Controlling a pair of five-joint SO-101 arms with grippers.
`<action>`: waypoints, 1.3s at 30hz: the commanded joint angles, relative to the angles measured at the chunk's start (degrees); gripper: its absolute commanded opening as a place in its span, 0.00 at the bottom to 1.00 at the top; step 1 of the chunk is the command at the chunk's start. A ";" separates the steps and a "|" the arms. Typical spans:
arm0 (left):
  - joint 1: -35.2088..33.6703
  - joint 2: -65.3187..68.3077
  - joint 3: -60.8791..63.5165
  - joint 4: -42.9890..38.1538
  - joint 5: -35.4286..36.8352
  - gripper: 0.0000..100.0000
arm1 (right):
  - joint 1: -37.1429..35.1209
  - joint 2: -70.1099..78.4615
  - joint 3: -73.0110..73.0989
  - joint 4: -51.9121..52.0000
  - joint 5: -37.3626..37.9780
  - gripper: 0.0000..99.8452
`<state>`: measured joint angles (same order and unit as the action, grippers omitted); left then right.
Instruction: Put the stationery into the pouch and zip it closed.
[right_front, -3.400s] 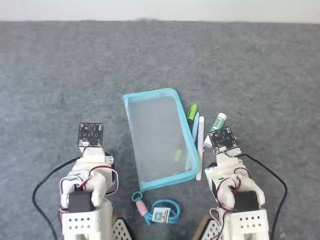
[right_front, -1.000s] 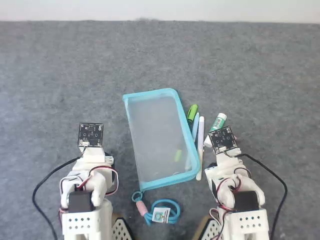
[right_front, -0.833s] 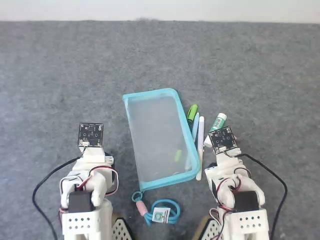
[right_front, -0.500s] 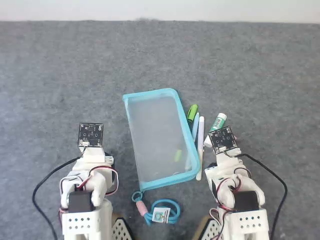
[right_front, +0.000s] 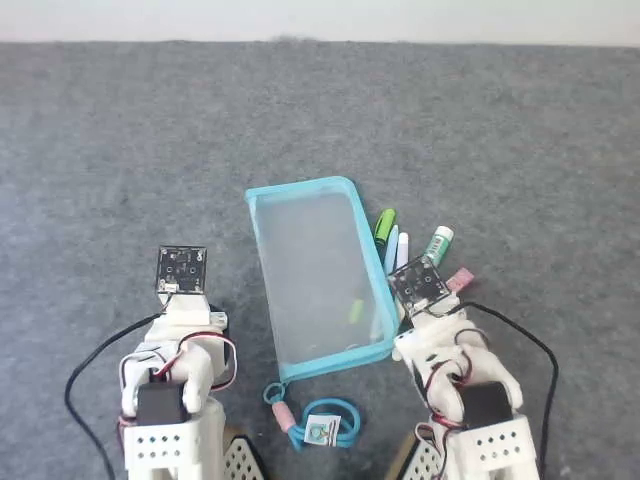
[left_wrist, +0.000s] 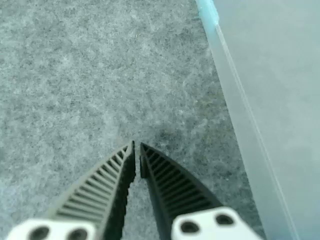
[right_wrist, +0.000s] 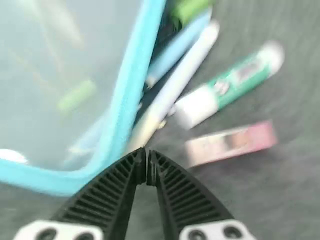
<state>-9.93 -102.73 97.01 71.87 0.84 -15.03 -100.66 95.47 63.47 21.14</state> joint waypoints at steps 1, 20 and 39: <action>-0.35 -0.97 -0.57 0.26 0.97 0.01 | 5.23 -2.33 -5.63 -1.80 8.70 0.01; -0.35 -0.97 -0.57 0.26 0.97 0.01 | -28.44 53.41 -43.08 4.00 -5.45 0.12; -0.35 -0.97 -0.57 0.26 0.97 0.01 | -34.07 59.74 -29.36 -6.55 -2.90 0.17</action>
<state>-9.93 -102.73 97.01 71.87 0.84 -48.70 -42.99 66.37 58.37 17.19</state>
